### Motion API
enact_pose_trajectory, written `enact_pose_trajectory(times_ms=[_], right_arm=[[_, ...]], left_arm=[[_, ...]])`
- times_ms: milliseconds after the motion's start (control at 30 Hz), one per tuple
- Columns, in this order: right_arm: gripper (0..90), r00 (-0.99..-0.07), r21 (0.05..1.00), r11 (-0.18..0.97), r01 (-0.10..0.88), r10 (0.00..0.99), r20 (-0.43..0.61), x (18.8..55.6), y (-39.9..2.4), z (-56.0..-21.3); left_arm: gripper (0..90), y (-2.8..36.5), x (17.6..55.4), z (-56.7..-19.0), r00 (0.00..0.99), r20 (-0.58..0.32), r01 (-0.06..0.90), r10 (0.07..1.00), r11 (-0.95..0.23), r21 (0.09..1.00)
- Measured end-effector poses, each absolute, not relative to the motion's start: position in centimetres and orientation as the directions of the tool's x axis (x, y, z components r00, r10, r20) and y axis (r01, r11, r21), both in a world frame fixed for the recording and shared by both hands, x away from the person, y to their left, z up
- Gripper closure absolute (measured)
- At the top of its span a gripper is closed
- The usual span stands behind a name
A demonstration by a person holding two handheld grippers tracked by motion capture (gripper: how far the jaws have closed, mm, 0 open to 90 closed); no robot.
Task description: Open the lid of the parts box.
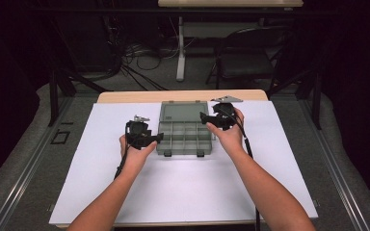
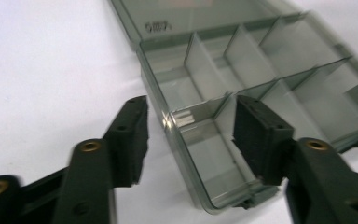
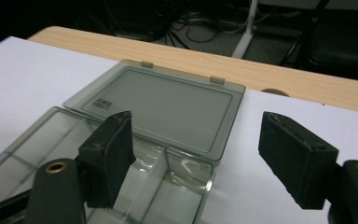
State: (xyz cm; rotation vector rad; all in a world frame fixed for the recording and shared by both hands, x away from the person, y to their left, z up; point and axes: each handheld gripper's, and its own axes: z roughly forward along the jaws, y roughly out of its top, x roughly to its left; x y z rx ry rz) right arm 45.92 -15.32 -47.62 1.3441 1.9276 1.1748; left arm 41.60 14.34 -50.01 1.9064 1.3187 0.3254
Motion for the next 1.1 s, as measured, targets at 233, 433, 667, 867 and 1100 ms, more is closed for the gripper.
enact_pose_trajectory(times_ms=[233,433,667,867,1100], right_arm=[[21.7,-0.424,0.889,0.144,0.434,0.904,0.06,42.8,-15.9,-46.5],[16.0,-0.443,0.906,0.161,0.391,0.896,0.033,39.0,-17.3,-46.1],[14.1,-0.425,0.912,0.159,0.377,0.905,0.018,35.4,-19.3,-46.7],[10.3,-0.396,0.919,0.135,0.371,0.918,0.025,32.5,-21.0,-47.7],[5.3,-0.371,0.916,0.152,0.372,0.929,-0.003,29.5,-22.4,-48.7]], left_arm=[[22.6,15.5,40.5,-48.5,0.473,-0.237,0.64,0.849,-0.146,0.754],[10.2,16.5,39.2,-47.5,0.522,-0.223,0.587,0.823,-0.158,0.794],[3.6,17.9,36.9,-47.1,0.571,-0.174,0.527,0.803,-0.196,0.827],[0.0,19.1,34.6,-47.3,0.611,-0.132,0.481,0.781,-0.234,0.845],[0.0,20.8,33.0,-48.3,0.591,-0.139,0.483,0.794,-0.211,0.85]])
